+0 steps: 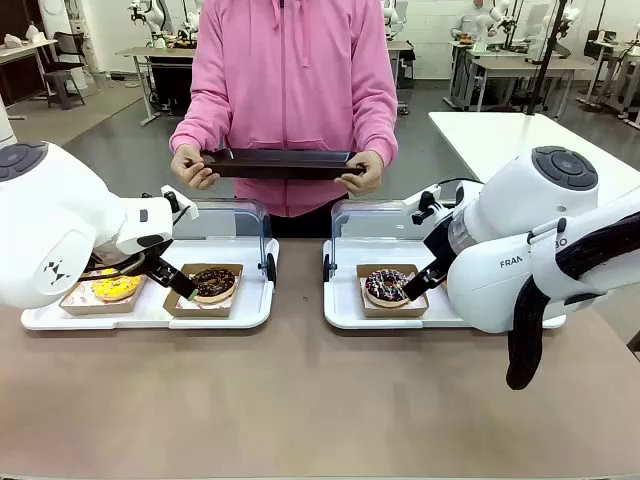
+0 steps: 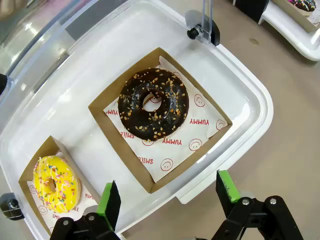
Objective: Provide the desired donut to the person.
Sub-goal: Pick up and lift the Paper togo box containing the Donut pointed at by the person.
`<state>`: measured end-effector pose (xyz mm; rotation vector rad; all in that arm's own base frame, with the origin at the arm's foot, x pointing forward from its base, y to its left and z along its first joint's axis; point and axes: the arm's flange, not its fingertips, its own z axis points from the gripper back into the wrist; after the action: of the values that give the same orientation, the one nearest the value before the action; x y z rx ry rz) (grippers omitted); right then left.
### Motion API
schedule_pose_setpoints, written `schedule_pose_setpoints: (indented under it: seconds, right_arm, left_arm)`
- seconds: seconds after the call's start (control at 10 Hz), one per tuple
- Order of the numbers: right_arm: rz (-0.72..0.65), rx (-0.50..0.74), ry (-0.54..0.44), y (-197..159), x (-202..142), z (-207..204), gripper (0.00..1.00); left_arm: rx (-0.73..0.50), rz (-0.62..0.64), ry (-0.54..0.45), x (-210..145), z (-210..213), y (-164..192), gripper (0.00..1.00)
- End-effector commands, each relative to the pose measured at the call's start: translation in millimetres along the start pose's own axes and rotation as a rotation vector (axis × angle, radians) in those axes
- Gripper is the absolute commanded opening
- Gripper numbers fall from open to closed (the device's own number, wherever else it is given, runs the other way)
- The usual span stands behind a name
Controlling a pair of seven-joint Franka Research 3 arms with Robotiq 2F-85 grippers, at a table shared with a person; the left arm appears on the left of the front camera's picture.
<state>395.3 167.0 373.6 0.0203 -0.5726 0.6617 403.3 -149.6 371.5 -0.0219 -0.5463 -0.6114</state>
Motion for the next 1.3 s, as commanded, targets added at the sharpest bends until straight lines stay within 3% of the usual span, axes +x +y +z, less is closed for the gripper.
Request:
schedule_pose_setpoints:
  seconds: [0.0, 1.2]
  right_arm:
    - [0.0, 0.0, 0.0, 0.0, 0.0, 0.0, 1.0]
    - [0.0, 0.0, 0.0, 0.0, 0.0, 0.0, 1.0]
  left_arm:
    - [0.0, 0.0, 0.0, 0.0, 0.0, -0.1, 1.0]
    - [0.0, 0.0, 0.0, 0.0, 0.0, -0.1, 1.0]
